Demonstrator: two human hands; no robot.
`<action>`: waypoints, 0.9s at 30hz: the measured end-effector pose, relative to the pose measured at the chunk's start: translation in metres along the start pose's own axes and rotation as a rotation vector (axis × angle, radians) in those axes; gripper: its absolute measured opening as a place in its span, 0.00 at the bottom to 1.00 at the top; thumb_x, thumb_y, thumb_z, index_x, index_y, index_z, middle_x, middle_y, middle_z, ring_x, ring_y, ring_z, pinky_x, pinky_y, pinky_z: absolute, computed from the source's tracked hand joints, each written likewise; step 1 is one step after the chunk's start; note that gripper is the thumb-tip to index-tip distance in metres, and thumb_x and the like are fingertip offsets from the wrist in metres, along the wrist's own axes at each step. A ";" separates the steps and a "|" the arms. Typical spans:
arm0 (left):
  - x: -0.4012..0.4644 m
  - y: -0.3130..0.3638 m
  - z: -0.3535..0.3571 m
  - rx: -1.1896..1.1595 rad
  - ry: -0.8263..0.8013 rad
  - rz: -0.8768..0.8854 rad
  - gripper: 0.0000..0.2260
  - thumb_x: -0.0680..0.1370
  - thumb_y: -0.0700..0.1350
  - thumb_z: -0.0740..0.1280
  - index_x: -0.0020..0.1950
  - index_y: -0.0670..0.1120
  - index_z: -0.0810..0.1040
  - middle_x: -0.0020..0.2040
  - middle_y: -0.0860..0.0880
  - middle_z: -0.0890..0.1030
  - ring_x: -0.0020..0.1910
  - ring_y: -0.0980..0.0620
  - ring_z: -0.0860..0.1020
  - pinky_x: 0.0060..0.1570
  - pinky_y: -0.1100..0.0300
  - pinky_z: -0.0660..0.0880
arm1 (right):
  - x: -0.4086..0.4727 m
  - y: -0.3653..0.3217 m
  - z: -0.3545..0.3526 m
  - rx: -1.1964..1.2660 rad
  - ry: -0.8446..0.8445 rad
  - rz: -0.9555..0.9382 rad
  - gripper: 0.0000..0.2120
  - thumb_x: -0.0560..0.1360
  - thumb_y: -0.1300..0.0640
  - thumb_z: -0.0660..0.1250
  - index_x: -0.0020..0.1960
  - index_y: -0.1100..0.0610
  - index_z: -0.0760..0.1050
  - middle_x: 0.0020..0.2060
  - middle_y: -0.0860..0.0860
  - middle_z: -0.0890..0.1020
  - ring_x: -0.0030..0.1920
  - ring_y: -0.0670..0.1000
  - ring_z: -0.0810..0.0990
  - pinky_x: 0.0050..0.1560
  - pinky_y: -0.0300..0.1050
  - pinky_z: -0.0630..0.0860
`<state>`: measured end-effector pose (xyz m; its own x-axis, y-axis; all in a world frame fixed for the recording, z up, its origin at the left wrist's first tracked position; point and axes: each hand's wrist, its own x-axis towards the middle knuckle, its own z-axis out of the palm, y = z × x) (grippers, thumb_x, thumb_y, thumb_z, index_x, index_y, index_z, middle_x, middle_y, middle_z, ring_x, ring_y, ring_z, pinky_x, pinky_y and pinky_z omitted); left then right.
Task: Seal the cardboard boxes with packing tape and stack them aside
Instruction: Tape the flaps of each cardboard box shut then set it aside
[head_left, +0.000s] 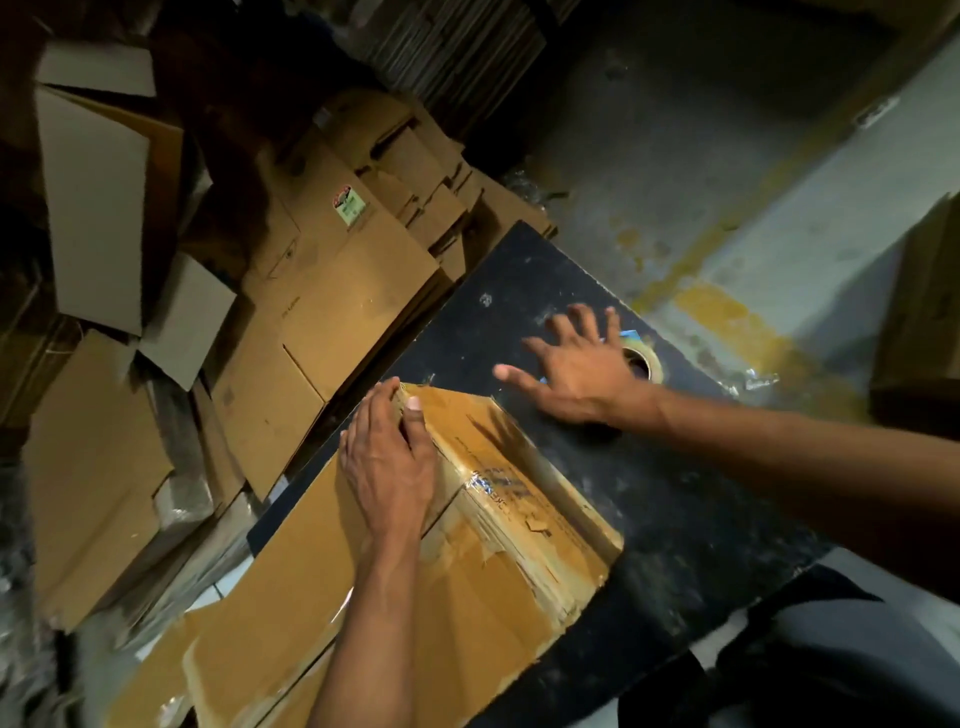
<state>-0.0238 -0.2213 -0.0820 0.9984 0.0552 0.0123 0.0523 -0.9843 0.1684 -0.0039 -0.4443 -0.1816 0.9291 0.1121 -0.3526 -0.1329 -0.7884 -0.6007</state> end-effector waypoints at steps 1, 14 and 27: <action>0.001 0.001 0.001 0.006 0.022 0.002 0.20 0.87 0.57 0.55 0.76 0.53 0.70 0.72 0.48 0.77 0.74 0.46 0.71 0.72 0.39 0.67 | -0.007 -0.025 0.002 0.204 0.022 0.001 0.42 0.74 0.20 0.36 0.75 0.40 0.68 0.74 0.55 0.68 0.78 0.62 0.56 0.74 0.72 0.50; 0.006 -0.003 0.015 0.040 0.124 0.017 0.17 0.86 0.55 0.54 0.71 0.52 0.74 0.66 0.48 0.81 0.68 0.46 0.75 0.69 0.42 0.66 | -0.009 -0.042 0.103 0.697 -0.194 0.134 0.23 0.85 0.36 0.49 0.75 0.44 0.65 0.66 0.54 0.72 0.70 0.57 0.69 0.71 0.62 0.68; 0.008 -0.006 0.020 0.034 0.136 0.026 0.17 0.86 0.56 0.53 0.69 0.53 0.74 0.64 0.50 0.82 0.66 0.47 0.76 0.68 0.43 0.66 | -0.015 -0.056 0.089 0.731 -0.056 0.097 0.17 0.86 0.44 0.55 0.72 0.46 0.69 0.56 0.48 0.72 0.64 0.53 0.74 0.59 0.50 0.71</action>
<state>-0.0162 -0.2181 -0.1031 0.9875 0.0493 0.1499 0.0293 -0.9907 0.1329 -0.0415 -0.3476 -0.2060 0.8849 0.1084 -0.4530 -0.4280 -0.1943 -0.8826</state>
